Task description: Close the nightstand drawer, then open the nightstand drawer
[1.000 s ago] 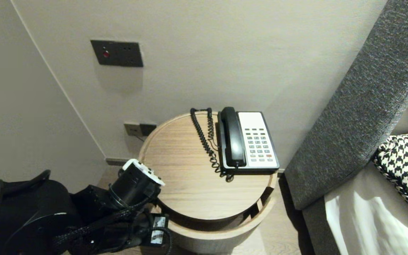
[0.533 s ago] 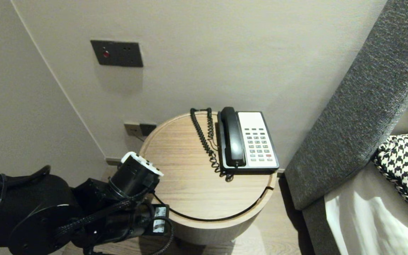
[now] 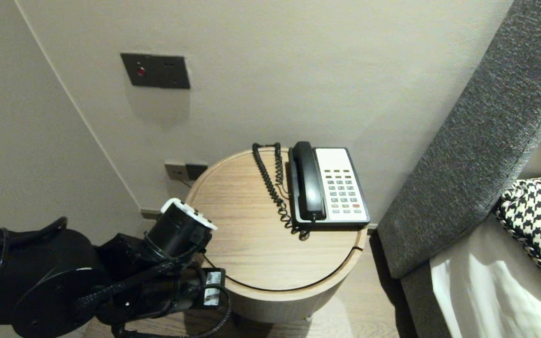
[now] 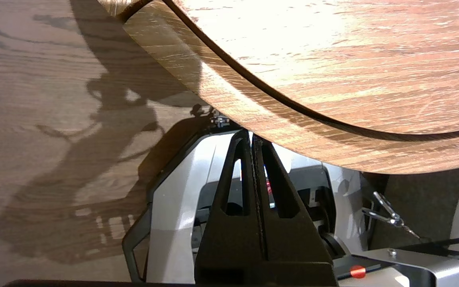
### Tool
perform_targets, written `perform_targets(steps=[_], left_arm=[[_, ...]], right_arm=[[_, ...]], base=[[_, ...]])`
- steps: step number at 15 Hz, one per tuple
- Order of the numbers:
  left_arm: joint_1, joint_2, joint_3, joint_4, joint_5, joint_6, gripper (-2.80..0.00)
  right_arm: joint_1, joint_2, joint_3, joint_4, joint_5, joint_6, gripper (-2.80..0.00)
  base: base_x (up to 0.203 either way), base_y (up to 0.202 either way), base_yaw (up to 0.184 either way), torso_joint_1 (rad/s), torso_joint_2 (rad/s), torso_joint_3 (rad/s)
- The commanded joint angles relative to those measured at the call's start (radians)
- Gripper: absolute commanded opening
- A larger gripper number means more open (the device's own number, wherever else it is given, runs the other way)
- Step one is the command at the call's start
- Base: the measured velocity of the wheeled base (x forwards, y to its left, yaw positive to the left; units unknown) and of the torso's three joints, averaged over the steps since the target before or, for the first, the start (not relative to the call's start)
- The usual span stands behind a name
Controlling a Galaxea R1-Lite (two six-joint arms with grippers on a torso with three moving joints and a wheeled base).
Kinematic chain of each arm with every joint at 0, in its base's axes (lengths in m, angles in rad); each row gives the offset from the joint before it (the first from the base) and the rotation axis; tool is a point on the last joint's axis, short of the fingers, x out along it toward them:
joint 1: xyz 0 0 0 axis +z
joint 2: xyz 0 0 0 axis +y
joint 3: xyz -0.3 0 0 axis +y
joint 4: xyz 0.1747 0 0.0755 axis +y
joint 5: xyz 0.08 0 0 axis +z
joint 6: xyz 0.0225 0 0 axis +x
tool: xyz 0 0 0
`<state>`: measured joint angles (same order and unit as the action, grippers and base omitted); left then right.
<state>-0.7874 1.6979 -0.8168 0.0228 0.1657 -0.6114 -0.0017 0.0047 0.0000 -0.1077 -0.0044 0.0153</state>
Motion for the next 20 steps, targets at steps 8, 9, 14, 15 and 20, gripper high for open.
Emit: perform_targets(steps=[8, 9, 14, 15, 20], left_arm=[[-0.003, -0.145, 0.222, -0.001, -0.005, -0.004, -2.8], [-0.002, -0.168, 0.272, -0.003, -0.005, -0.007, -2.8], [0.01, -0.312, 0.466, -0.004, 0.005, -0.104, -2.8], [0.043, -0.342, 0.483, -0.002, 0.007, -0.108, -2.8], [0.31, -0.495, 0.479, 0.042, 0.005, 0.037, -2.8]], right_arm=[[0.0, 0.001, 0.04, -0.001, 0.0, 0.0, -2.8], [0.0, 0.001, 0.04, -0.001, 0.0, 0.0, -2.8], [0.0, 0.001, 0.04, -0.001, 0.0, 0.0, -2.8], [0.0, 0.001, 0.04, -0.001, 0.0, 0.0, -2.8], [0.0, 0.001, 0.04, -0.001, 0.0, 0.0, -2.8]], base=[[0.0, 0.0, 0.0, 0.0, 0.0, 0.0], [0.0, 0.0, 0.0, 0.0, 0.0, 0.0], [0.0, 0.0, 0.0, 0.0, 0.0, 0.0], [0.0, 0.0, 0.0, 0.0, 0.0, 0.0], [0.0, 0.0, 0.0, 0.0, 0.0, 0.0]])
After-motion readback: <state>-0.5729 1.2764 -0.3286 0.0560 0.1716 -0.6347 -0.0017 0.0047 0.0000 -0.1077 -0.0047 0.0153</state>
